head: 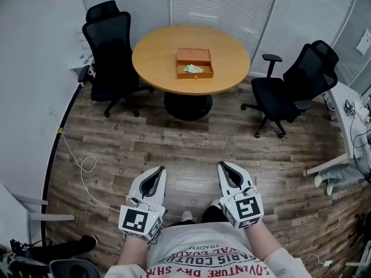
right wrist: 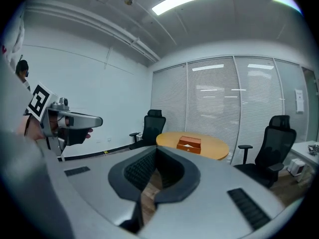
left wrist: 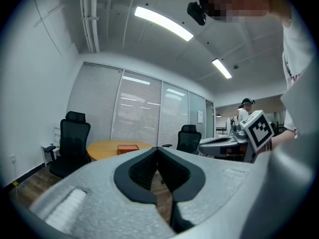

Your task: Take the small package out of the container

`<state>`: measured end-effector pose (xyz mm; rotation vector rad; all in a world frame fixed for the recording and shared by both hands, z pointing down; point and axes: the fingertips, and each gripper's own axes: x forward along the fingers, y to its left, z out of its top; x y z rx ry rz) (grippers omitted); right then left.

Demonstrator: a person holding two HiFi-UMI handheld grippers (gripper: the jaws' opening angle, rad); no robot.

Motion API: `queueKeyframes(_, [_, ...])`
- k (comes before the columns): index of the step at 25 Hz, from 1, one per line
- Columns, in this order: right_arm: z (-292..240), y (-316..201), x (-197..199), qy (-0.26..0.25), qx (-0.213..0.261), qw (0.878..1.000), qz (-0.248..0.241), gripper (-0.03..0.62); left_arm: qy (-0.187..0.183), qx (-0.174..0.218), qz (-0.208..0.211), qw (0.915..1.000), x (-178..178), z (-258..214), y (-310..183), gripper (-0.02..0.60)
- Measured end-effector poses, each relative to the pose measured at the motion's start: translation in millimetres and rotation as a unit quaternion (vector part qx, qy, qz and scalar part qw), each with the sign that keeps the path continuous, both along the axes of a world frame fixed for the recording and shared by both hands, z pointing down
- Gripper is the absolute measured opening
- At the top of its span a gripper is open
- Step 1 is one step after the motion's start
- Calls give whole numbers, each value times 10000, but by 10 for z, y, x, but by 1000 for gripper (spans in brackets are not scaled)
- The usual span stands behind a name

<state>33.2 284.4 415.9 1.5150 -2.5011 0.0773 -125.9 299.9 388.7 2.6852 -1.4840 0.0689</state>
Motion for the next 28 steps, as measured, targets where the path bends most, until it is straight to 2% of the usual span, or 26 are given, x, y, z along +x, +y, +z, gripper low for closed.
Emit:
queueKeyframes(6, [163, -511, -22, -107, -101, 9994, -303, 8, -137, -93, -348, 9993, -29, 127, -420, 11])
queueKeyframes(11, [189, -1216, 98, -129, -61, 9975, -694, 8, -230, -132, -764, 9967, 58, 162, -1009, 11])
queueKeyframes(19, [80, -2603, 670, -77, -48, 9956, -938, 8, -198, 41, -1078, 9940, 583, -48, -2271, 11])
queueKeyframes(24, [65, -3227, 1014, -1, -84, 9941, -1085, 8, -285, 73, -1058, 9940, 1019, -58, -2892, 11])
queueKeyframes(28, [94, -3700, 1146, 1, -109, 9932, -1161, 8, -281, 5, -1121, 9933, 1181, 2, -3317, 11])
